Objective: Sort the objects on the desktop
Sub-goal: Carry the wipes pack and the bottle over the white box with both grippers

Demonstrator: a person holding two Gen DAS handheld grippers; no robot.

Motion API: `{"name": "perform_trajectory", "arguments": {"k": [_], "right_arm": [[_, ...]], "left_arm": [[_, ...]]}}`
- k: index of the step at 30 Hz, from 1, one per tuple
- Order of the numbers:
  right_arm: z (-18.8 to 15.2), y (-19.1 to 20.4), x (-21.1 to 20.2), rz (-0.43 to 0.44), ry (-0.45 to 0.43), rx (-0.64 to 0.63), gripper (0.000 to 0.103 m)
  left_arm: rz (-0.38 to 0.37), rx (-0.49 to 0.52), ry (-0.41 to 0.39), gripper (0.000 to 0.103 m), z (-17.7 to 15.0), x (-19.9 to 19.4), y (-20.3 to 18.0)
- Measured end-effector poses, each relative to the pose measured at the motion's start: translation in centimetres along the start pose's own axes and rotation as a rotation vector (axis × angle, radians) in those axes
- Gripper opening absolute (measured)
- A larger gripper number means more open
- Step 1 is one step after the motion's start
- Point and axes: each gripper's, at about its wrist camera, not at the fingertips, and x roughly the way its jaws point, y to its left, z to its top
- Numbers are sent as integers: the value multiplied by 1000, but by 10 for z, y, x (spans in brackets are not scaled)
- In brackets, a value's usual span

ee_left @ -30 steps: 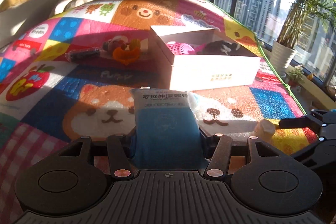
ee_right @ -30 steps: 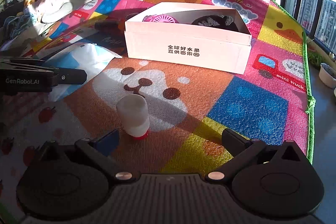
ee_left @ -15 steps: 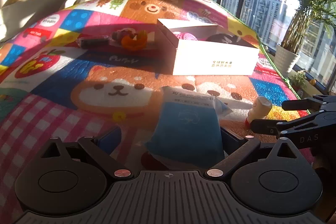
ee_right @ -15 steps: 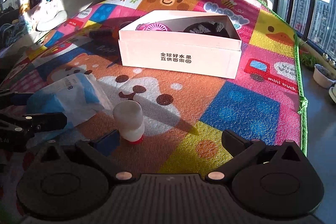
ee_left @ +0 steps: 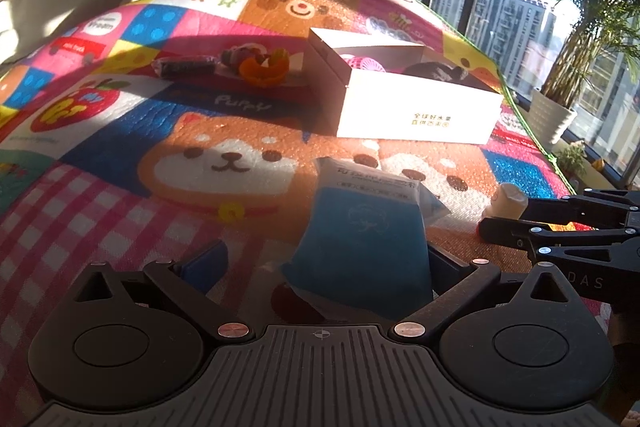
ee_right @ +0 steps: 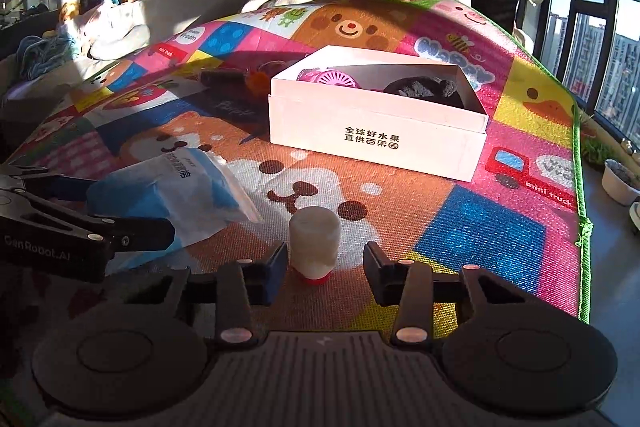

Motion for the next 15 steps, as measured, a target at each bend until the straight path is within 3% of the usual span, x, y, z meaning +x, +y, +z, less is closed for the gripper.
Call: {"name": "perform_trajectory", "arguments": {"k": [1, 3, 8, 11, 15], "right_arm": [[1, 1, 0, -2, -6, -5, 40], [3, 3, 0, 7, -10, -18, 25], [5, 2, -6, 8, -27, -19, 25], [6, -3, -10, 4, -29, -7, 25], [5, -8, -15, -8, -25, 13, 26]], "left_arm": [[0, 0, 0, 103, 0, 0, 0], [0, 0, -1, 103, 0, 0, 0], [-3, 37, -36, 103, -1, -6, -6], [12, 146, -71, 103, -2, -10, -25], [18, 192, -43, 103, 3, 0, -41]]}}
